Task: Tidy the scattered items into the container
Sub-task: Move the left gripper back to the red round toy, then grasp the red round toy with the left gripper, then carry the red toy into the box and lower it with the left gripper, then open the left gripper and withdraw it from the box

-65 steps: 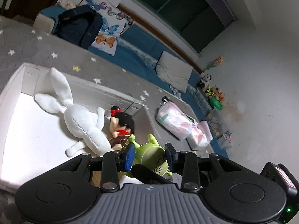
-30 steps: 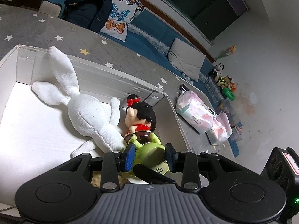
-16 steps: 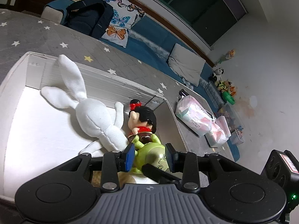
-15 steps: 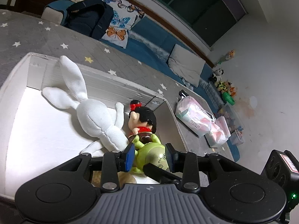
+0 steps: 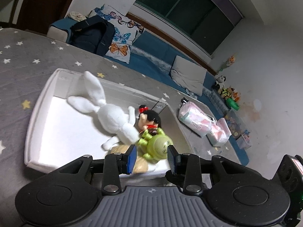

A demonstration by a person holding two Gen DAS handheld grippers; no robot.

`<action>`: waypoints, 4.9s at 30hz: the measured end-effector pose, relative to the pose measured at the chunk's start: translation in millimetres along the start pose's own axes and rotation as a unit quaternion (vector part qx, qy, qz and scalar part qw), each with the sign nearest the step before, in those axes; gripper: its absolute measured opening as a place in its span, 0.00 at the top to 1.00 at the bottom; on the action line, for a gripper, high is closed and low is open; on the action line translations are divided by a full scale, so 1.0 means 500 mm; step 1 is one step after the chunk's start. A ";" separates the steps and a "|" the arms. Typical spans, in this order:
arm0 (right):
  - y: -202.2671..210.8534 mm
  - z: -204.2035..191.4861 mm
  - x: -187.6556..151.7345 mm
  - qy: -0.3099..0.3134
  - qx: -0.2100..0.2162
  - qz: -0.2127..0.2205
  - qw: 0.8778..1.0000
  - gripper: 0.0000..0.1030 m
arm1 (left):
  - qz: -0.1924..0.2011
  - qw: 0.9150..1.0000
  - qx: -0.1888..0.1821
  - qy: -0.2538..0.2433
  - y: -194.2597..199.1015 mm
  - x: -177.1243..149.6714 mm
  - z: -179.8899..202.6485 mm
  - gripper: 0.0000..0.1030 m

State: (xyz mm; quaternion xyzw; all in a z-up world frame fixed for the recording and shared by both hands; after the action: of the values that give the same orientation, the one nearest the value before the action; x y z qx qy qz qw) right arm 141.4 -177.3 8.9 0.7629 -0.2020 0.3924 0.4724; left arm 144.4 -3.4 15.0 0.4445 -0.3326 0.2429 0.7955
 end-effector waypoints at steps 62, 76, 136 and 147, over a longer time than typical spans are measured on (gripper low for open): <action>-0.031 -0.138 -0.092 0.014 0.069 -0.044 0.997 0.48 | -0.006 0.996 -0.010 0.089 0.093 -0.112 -0.072 0.64; -0.090 -0.108 0.065 -0.001 0.064 0.000 0.998 0.48 | 0.033 0.998 0.000 0.060 0.035 0.060 -0.090 0.64; -0.200 -0.057 0.063 0.003 0.031 -0.063 0.998 0.40 | -0.007 0.992 0.122 -0.041 -0.046 0.058 -0.111 0.64; -0.117 -0.064 0.050 -0.003 0.030 -0.025 0.999 0.28 | 0.005 0.988 0.135 -0.073 0.005 0.037 -0.060 0.63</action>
State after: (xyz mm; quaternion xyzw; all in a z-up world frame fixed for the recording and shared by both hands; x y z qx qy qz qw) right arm 183.5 -120.0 3.6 0.7830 -0.1724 0.3842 0.4579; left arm 164.3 25.7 18.4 0.5625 -0.3564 0.2562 0.7007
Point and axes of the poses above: each gripper's, at about its wrist camera, not at the fingertips, and y roughly against the way its jaws point, z to its right, x to its top, the point moved 3 cm from there along -y, roughly the way its jaws point, and after that the axes turned 12 degrees about -y, right-handed, at the moved point
